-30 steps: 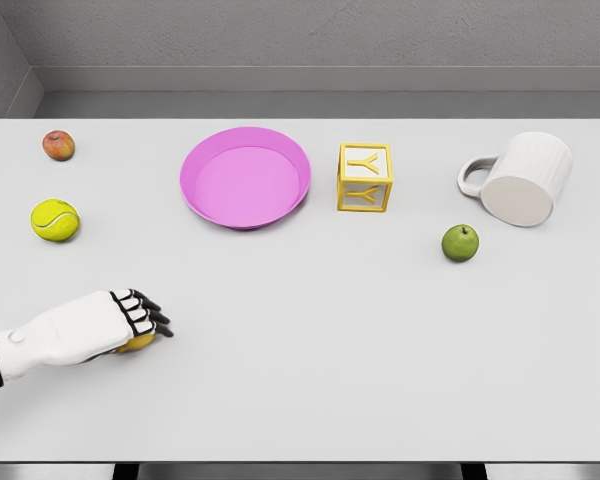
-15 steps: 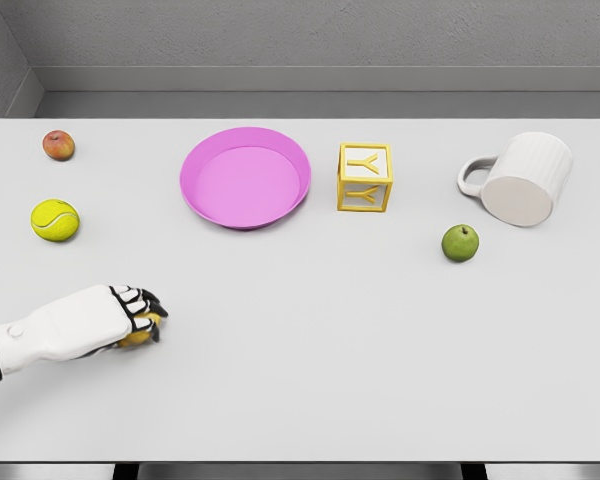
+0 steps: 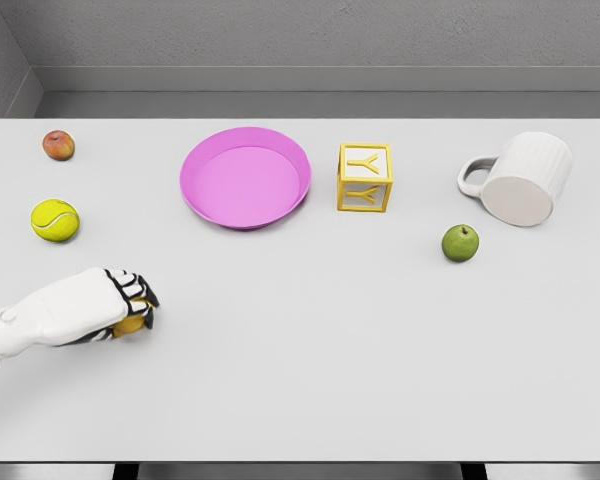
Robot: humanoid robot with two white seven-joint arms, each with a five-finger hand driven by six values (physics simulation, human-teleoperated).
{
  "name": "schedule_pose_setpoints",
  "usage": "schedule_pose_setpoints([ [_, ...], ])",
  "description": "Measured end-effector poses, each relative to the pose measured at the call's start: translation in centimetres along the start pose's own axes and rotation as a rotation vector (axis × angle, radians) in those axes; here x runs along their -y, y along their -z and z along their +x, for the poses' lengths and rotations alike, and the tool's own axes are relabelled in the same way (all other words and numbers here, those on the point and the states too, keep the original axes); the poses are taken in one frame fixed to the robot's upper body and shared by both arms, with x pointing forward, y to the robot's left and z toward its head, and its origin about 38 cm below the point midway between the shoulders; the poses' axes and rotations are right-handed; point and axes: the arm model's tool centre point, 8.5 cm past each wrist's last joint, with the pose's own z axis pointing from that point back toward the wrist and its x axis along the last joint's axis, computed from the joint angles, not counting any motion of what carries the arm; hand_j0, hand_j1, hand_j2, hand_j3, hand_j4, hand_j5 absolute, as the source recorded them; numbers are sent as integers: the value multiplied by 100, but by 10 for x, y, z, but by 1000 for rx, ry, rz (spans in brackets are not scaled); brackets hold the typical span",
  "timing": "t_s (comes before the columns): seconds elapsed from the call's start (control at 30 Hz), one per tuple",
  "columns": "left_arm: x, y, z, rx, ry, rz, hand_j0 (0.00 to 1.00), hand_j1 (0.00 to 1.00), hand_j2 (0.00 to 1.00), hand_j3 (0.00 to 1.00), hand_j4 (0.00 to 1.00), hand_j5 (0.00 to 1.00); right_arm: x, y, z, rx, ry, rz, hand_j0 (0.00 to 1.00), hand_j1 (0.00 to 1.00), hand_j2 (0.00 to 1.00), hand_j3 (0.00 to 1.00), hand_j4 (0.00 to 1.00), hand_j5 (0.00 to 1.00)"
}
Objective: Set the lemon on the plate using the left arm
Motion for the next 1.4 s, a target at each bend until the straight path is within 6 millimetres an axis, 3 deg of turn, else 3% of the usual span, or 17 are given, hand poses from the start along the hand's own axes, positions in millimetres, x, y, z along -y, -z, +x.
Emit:
schedule_pose_setpoints([
  [0.83, -34, 2, -15, -19, 45, 81, 43, 43, 43, 43, 43, 43, 0, 0, 0, 0, 0, 0, 100, 100, 100, 100, 100, 100],
  [1.4, -50, 16, -16, -16, 57, 159, 42, 42, 42, 42, 42, 42, 0, 0, 0, 0, 0, 0, 100, 100, 100, 100, 100, 100],
])
